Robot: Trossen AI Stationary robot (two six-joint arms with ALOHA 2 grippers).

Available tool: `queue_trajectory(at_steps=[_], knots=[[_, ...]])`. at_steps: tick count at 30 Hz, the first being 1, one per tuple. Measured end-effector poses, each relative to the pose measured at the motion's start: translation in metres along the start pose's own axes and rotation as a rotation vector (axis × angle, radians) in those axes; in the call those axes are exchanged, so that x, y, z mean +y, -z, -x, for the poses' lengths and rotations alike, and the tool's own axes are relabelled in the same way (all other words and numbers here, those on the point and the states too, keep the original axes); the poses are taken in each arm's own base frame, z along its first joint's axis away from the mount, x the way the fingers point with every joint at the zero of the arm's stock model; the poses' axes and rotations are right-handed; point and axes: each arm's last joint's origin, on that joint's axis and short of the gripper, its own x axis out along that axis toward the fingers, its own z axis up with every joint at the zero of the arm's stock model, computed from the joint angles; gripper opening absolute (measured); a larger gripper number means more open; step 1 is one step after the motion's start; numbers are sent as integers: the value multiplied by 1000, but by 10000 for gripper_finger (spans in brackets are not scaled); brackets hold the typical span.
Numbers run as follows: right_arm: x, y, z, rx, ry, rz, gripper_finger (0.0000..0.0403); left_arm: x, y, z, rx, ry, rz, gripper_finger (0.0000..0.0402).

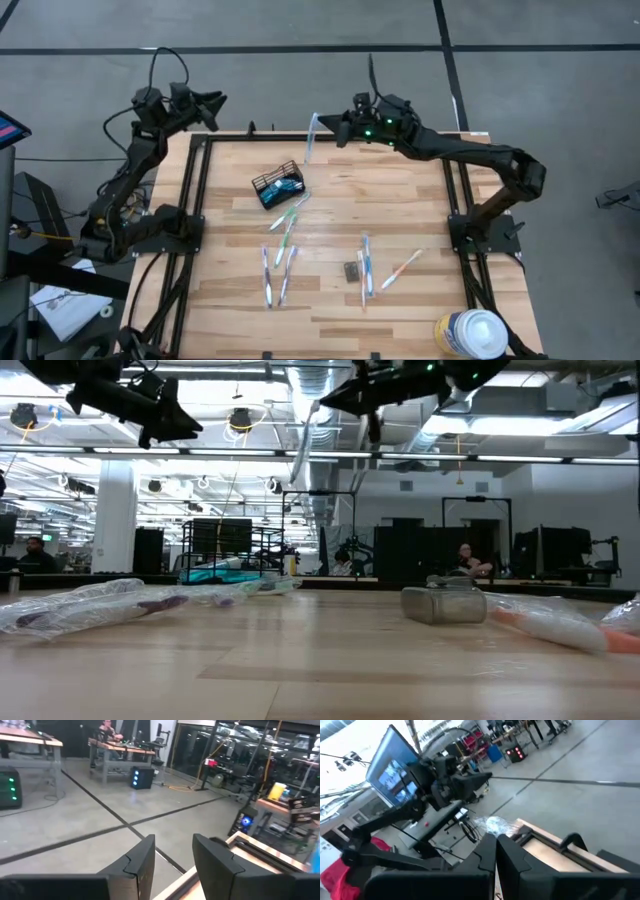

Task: Pick & Place toothbrushing station
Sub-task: Put the blue toothbrush into the black organizer

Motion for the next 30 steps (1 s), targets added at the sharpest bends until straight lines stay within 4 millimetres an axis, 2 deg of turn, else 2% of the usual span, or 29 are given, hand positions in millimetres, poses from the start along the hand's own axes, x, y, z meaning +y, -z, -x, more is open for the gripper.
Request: queue_trajectory(at_steps=[4,9,13,16,20,26,30], knots=[[-7,5,-26,-34,-28,-5,0,-1,1,-2,9,41,2,127],[-20,17,-71,17,-63,-8,0,-3,1,-2,13,54,5,127],[-20,15,-102,29,-142,-1,0,-2,1,-2,13,53,6,127],[-21,13,-119,47,-148,-3,0,-3,1,-2,14,55,7,127],[-22,7,-125,76,-143,18,0,-2,2,-2,19,57,9,127],[-25,-6,-111,125,-17,88,0,-3,2,-2,24,84,10,127],[-22,-10,-107,133,-13,132,0,-3,2,-2,27,92,10,127]])
